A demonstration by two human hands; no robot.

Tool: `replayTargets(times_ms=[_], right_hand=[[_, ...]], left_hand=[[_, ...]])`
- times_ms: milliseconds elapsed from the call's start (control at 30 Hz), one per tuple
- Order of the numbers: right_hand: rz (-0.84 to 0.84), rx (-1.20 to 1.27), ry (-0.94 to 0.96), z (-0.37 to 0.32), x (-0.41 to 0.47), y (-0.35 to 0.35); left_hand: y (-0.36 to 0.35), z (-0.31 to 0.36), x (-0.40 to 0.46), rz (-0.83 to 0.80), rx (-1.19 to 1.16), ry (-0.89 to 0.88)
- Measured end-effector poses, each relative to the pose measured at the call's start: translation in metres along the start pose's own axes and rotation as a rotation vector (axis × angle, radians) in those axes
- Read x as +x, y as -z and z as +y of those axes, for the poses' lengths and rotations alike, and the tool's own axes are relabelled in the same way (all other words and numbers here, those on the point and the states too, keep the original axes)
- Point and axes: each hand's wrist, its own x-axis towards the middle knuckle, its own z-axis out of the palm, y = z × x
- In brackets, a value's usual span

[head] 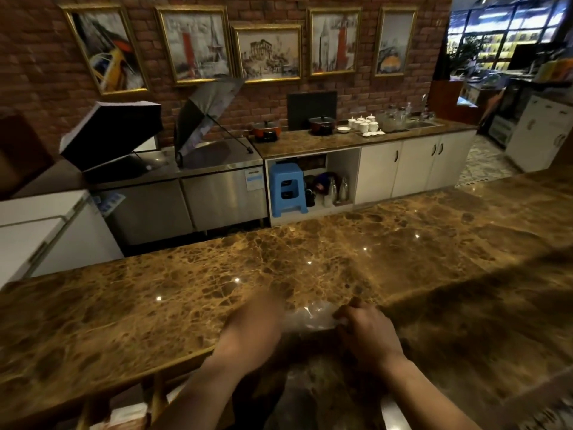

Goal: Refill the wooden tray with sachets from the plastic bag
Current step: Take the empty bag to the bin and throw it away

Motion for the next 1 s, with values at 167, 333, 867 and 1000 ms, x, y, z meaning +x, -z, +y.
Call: replayTargets(times_ms=[167, 333, 867, 1000], right_hand=[[0.044, 0.069, 0.061, -0.032, 0.027, 0.023], [0.019, 0.104, 0.134, -0.073, 0.059, 0.043], [0.079, 0.114, 0.535, -0.331, 0.084, 0.011], [-0.039, 0.162, 0.757, -0.416, 0.052, -0.001]], left_hand=[[0.043, -0.019, 0.004, 0.168, 0.073, 0.047], [0.082, -0.040, -0.001, 0.238, 0.092, 0.173], [0.211, -0.167, -0.193, 0.463, 0.285, 0.501], [0.244, -0.184, -0.289, 0.527, 0.274, 0.646]])
